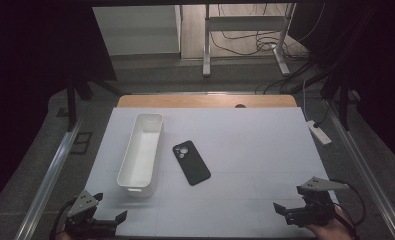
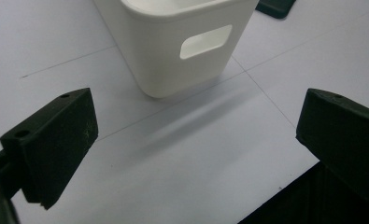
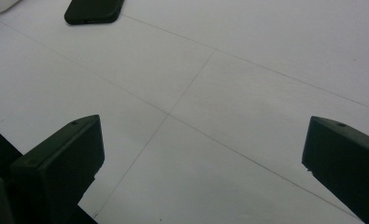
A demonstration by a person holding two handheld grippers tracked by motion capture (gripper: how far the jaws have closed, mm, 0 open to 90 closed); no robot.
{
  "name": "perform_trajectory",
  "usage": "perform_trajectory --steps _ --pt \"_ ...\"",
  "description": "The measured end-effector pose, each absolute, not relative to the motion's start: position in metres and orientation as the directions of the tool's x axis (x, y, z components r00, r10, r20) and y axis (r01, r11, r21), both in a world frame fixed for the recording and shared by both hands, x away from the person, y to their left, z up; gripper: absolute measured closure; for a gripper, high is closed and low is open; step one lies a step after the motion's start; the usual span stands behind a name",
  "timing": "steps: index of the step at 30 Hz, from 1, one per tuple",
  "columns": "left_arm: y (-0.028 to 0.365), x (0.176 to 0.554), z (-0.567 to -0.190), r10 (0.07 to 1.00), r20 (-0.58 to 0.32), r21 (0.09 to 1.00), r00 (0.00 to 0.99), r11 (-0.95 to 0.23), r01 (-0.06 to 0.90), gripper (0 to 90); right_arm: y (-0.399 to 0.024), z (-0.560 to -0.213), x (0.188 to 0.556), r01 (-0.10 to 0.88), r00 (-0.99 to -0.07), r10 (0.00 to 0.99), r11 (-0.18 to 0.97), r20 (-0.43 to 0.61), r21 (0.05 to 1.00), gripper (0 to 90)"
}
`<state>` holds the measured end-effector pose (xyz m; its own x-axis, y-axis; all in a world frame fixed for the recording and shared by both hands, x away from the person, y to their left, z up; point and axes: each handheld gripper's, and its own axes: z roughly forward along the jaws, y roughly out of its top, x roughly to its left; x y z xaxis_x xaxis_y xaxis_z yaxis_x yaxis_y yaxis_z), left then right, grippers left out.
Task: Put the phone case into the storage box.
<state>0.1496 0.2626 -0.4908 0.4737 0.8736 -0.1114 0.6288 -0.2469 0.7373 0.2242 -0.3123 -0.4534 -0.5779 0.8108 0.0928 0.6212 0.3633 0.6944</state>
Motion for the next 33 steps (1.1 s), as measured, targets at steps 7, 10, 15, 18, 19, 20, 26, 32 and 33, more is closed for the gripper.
perform_trajectory --steps 7,10,15,18,19,20,26,32,33 --pt "0.262 0.150 -0.491 0.873 -0.110 0.737 0.475 -0.249 0.629 0.0 -0.307 -0.451 0.231 0.612 -0.599 0.797 0.386 0.085 0.690 0.0" --pt "0.263 0.150 -0.491 0.874 -0.112 0.736 0.474 -0.247 0.630 0.0 -0.303 -0.450 0.235 0.602 -0.613 0.787 0.410 0.067 0.685 0.0" --pt "0.263 0.150 -0.491 0.875 -0.111 0.737 0.472 -0.246 0.629 0.0 -0.299 -0.449 0.241 0.596 -0.626 0.778 0.438 0.048 0.672 0.0" --pt "0.263 0.150 -0.491 0.875 -0.114 0.737 0.471 -0.244 0.630 0.0 -0.297 -0.449 0.244 0.599 -0.626 0.778 0.437 0.053 0.670 0.0" --pt "0.263 0.150 -0.491 0.875 -0.113 0.737 0.471 -0.244 0.630 0.0 -0.297 -0.449 0.245 0.599 -0.628 0.777 0.439 0.053 0.670 0.0" --pt "0.263 0.150 -0.491 0.875 -0.113 0.737 0.471 -0.245 0.631 0.0 -0.296 -0.449 0.246 0.601 -0.628 0.776 0.441 0.053 0.667 0.0" --pt "0.263 0.150 -0.491 0.874 -0.113 0.735 0.472 -0.245 0.632 0.0 -0.291 -0.449 0.253 0.600 -0.640 0.766 0.452 0.057 0.660 0.0" --pt "0.263 0.150 -0.491 0.874 -0.114 0.735 0.472 -0.245 0.632 0.0 -0.284 -0.447 0.260 0.587 -0.659 0.750 0.461 0.061 0.666 0.0" --pt "0.263 0.150 -0.491 0.874 -0.114 0.735 0.472 -0.245 0.632 0.0 -0.284 -0.447 0.260 0.587 -0.659 0.750 0.461 0.061 0.666 0.0"
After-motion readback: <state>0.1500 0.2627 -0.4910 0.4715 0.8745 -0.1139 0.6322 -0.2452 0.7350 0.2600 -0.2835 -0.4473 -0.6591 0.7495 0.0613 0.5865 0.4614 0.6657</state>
